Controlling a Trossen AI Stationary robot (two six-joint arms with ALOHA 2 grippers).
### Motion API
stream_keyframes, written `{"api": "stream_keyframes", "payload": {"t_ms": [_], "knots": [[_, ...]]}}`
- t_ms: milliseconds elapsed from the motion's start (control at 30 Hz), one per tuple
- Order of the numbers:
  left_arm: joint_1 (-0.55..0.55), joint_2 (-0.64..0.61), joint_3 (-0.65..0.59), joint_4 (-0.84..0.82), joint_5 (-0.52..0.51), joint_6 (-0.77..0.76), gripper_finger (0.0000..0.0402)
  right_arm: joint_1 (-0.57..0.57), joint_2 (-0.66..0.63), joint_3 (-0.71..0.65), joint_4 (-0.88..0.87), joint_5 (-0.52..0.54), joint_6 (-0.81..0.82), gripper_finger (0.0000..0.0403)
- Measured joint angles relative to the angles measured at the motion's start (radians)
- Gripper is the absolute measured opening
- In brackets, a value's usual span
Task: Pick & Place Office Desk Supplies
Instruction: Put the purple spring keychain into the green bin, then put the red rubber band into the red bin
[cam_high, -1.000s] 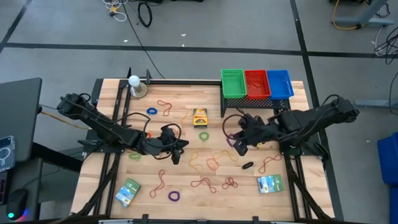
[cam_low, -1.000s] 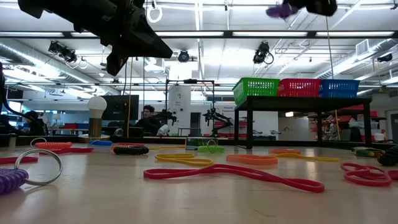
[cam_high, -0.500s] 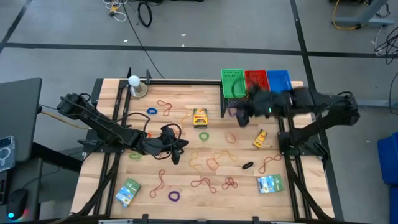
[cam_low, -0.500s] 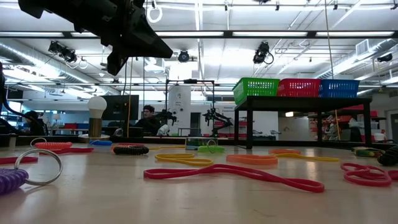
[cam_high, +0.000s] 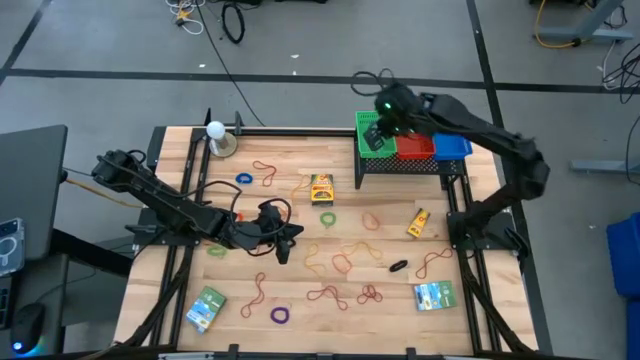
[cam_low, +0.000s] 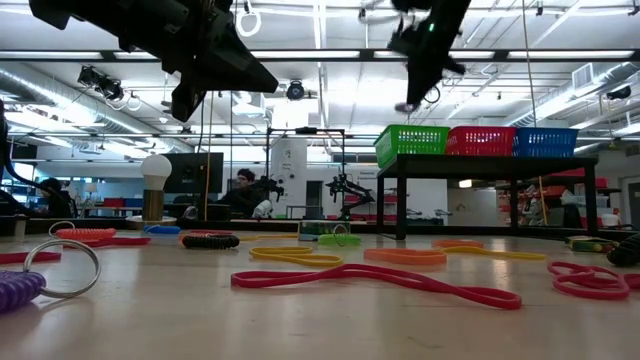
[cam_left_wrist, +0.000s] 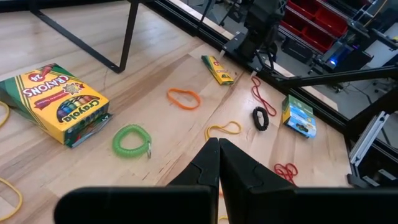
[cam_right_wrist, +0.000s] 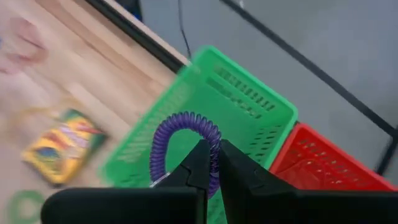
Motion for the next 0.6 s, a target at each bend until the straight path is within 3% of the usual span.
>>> {"api": "stream_keyframes", "payload": {"t_ms": [367,600], "knots": [[0.0,0.0,0.0,0.001,0.0,-0.001,0.0007,-0.083,0.174,0.0,0.006,-0.046,-0.107,0.003],[0.0,0.0,0.0,0.002,0.0,0.0,0.0007,-0.087,0.183,0.0,0.02,-0.023,-0.103,0.0095]]}}
